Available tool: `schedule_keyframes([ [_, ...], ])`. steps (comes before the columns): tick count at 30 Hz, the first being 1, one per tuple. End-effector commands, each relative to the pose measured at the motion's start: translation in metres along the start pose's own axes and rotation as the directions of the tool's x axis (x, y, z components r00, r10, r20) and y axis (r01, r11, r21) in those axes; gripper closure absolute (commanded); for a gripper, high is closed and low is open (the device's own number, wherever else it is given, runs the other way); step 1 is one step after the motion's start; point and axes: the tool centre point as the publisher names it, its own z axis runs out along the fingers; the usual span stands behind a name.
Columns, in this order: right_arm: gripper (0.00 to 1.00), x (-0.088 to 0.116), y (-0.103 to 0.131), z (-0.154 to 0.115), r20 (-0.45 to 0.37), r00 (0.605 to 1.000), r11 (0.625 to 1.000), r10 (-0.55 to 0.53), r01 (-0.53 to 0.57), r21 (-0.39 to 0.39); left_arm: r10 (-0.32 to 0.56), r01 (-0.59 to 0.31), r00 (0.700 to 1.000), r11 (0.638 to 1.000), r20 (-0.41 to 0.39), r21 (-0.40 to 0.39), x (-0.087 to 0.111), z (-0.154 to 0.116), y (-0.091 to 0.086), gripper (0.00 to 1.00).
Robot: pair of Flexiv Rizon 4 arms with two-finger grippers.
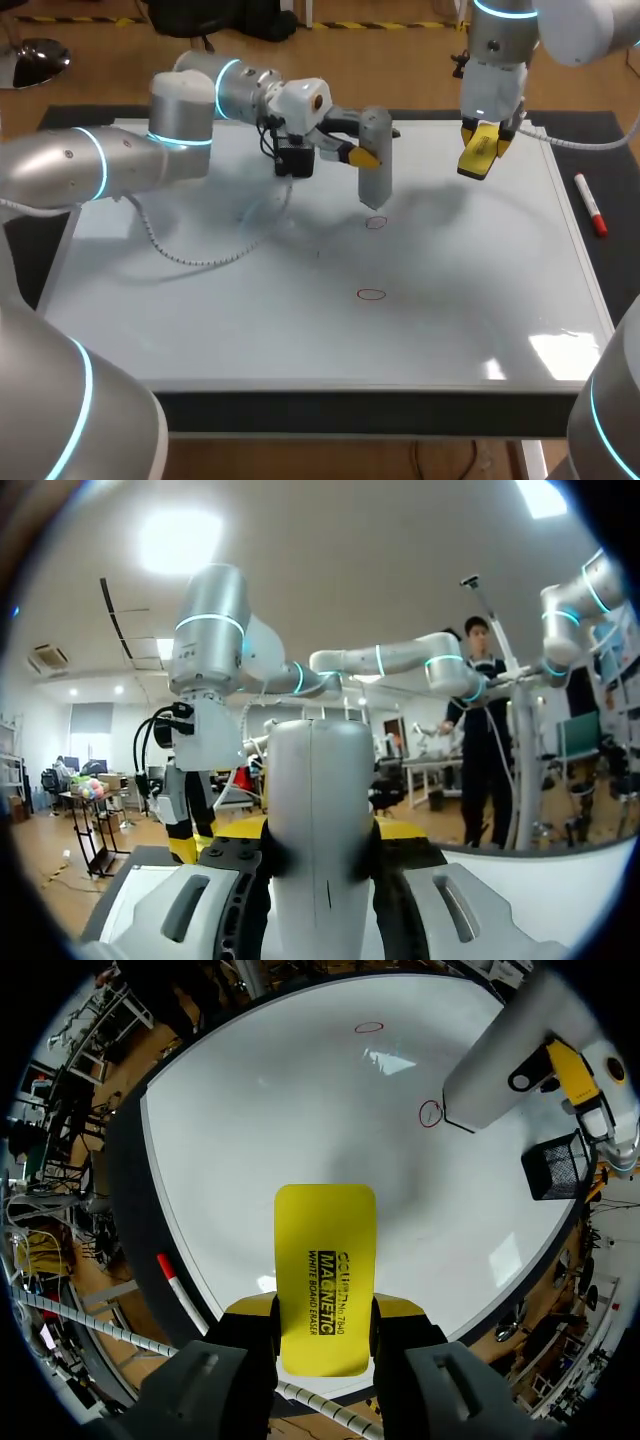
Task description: Pick up the inspection probe, press it on each red-marked spot on the whiteboard one by one, put down the probe, pick up the eraser, and wipe off all the red marks.
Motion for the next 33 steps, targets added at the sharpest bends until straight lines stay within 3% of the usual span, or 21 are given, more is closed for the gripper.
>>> schedule_keyframes([
  [1,1.0,0.001,0.0,-0.001,-0.002,1.0,1.0,-0.002,0.002,0.002,0.008,-0.006,0.999,0.999,0.053,-0.049,0.011,-0.009,-0.015,1.0],
  [15,1.0,0.001,0.0,-0.001,-0.002,1.0,1.0,-0.002,0.002,0.002,0.043,-0.024,0.979,0.995,0.197,-0.099,0.012,-0.062,-0.033,1.0],
  [25,1.0,0.001,0.0,-0.001,-0.002,1.0,1.0,-0.002,0.002,0.002,0.051,-0.008,0.952,0.99,0.301,-0.141,0.021,-0.103,-0.036,1.0],
  [33,1.0,0.001,0.0,-0.001,-0.002,1.0,1.0,-0.002,0.002,0.002,0.056,0.014,0.913,0.985,0.403,-0.169,0.034,-0.141,-0.038,1.0],
])
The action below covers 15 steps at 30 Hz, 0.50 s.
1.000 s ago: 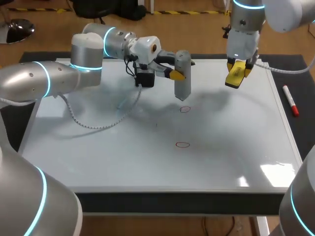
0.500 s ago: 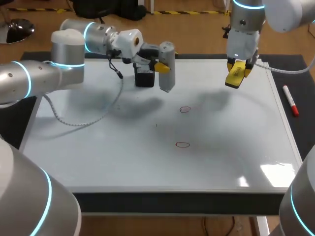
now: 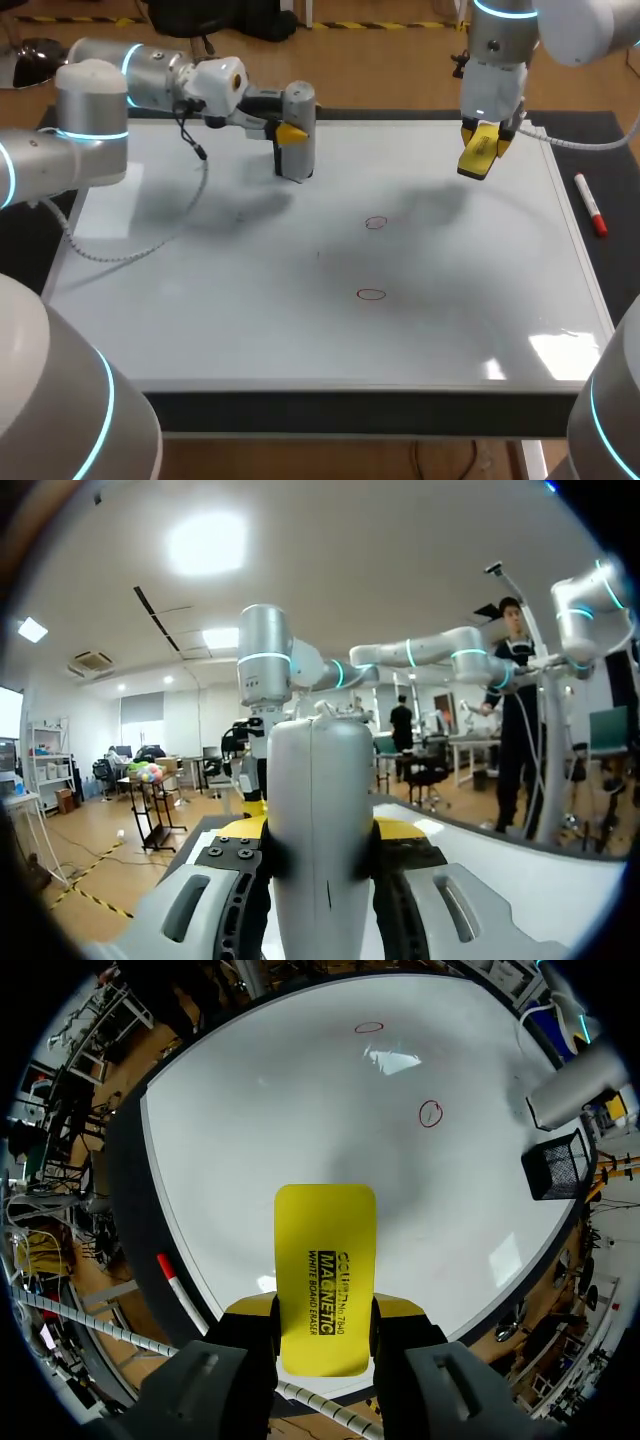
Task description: Pick up the inspection probe, press it on each red-marked spot on the whiteboard one by one, put down the probe, pick up the eraser, and wipe off all the red marks.
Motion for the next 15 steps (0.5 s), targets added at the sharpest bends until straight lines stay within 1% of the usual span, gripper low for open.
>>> schedule_keyframes([
  [1,1.0,0.001,0.0,-0.001,-0.002,1.0,1.0,-0.002,0.002,0.002,0.003,0.005,0.985,0.999,0.17,-0.048,0.013,-0.021,-0.008,1.0],
  [7,1.0,0.001,0.0,-0.001,-0.002,1.0,1.0,-0.002,0.002,0.002,-0.005,0.02,0.966,0.998,0.259,-0.057,0.016,-0.053,-0.003,1.0],
  [15,1.0,0.001,0.0,-0.001,-0.002,1.0,1.0,-0.002,0.002,0.002,0.002,0.025,0.936,0.997,0.353,-0.072,0.016,-0.084,0.0,1.0],
])
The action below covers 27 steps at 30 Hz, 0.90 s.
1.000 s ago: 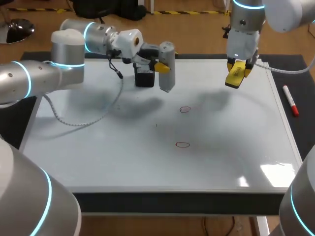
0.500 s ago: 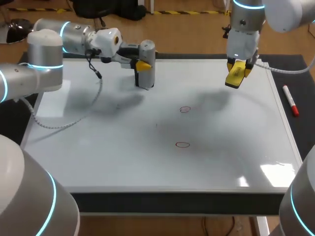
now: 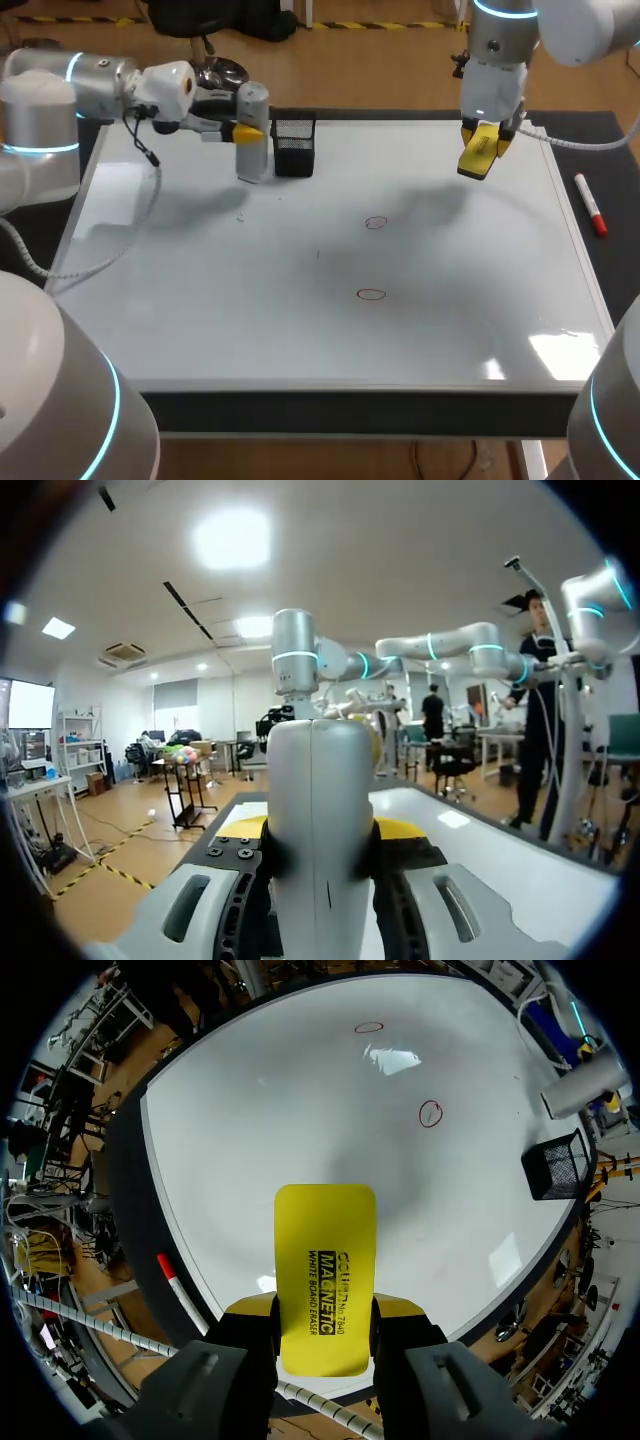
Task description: Pick up the inspection probe, press it on each red-marked spot on the whiteboard one by one, put down the probe, pick up the eraser, and wipe off all the red marks.
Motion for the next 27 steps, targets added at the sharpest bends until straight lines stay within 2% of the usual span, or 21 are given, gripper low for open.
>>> schedule_keyframes([
  [1,1.0,0.001,0.0,-0.001,-0.002,1.0,1.0,-0.002,0.002,0.002,0.003,-0.001,0.98,1.0,0.2,-0.011,0.004,-0.014,-0.003,1.0],
  [12,1.0,0.001,0.0,-0.001,-0.002,1.0,1.0,-0.002,0.002,0.002,0.012,-0.006,0.955,1.0,0.298,-0.021,-0.013,-0.051,0.005,1.0],
  [27,1.0,0.001,0.0,-0.001,-0.002,1.0,1.0,-0.002,0.002,0.002,0.013,-0.017,0.932,1.0,0.362,0.007,-0.031,-0.071,0.009,1.0],
])
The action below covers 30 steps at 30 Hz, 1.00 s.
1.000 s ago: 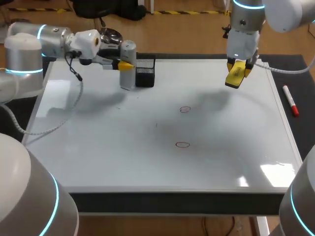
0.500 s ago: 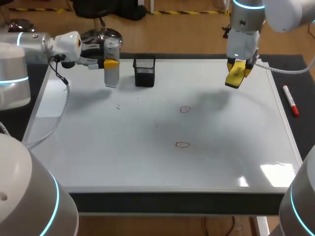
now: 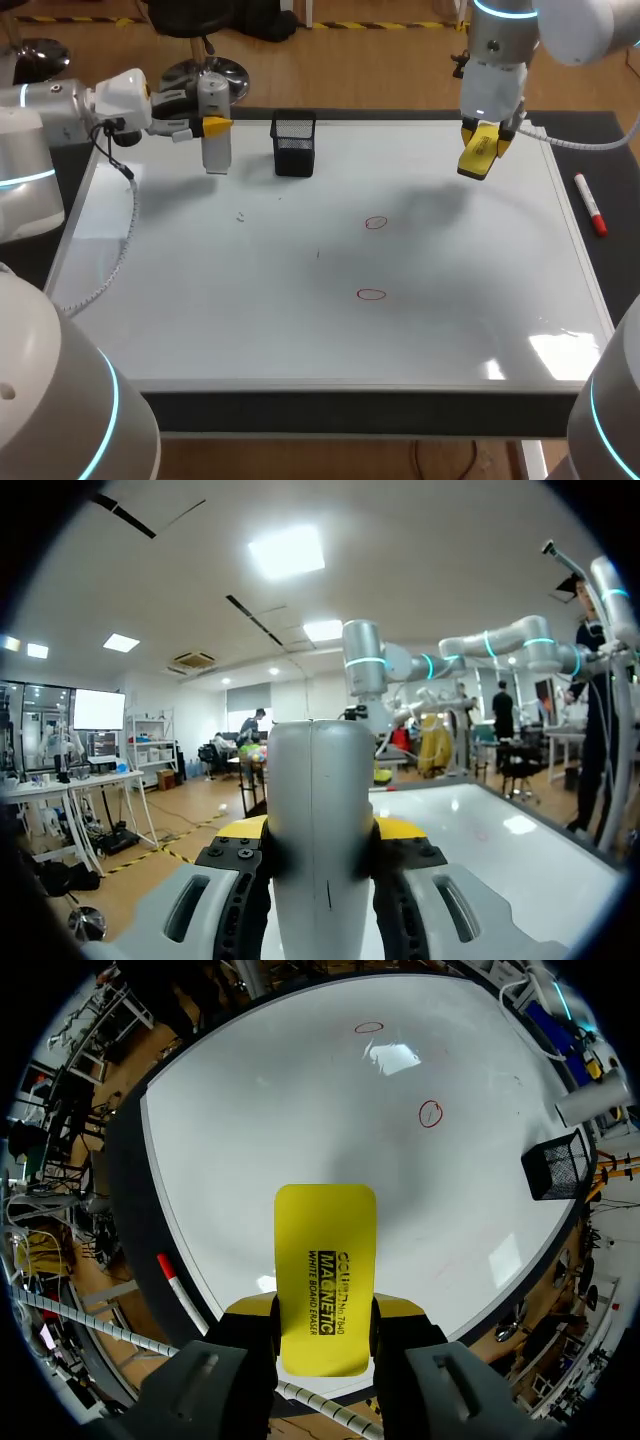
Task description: Pick up the inspection probe, press it on each red-marked spot on the whiteboard one by one, put down the probe, pick up the eraser, and wipe off all the red marks.
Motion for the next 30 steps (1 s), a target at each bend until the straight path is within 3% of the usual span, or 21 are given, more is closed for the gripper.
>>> schedule_keyframes([
  [1,1.0,0.001,0.0,-0.001,-0.002,1.0,1.0,-0.002,0.002,0.002,0.002,-0.002,0.999,1.0,0.038,0.008,-0.001,-0.002,0.0,1.0],
  [30,1.0,0.001,0.0,-0.001,-0.002,1.0,1.0,-0.002,0.002,0.002,-0.01,0.009,0.996,1.0,0.09,0.009,-0.012,-0.003,0.0,1.0],
])
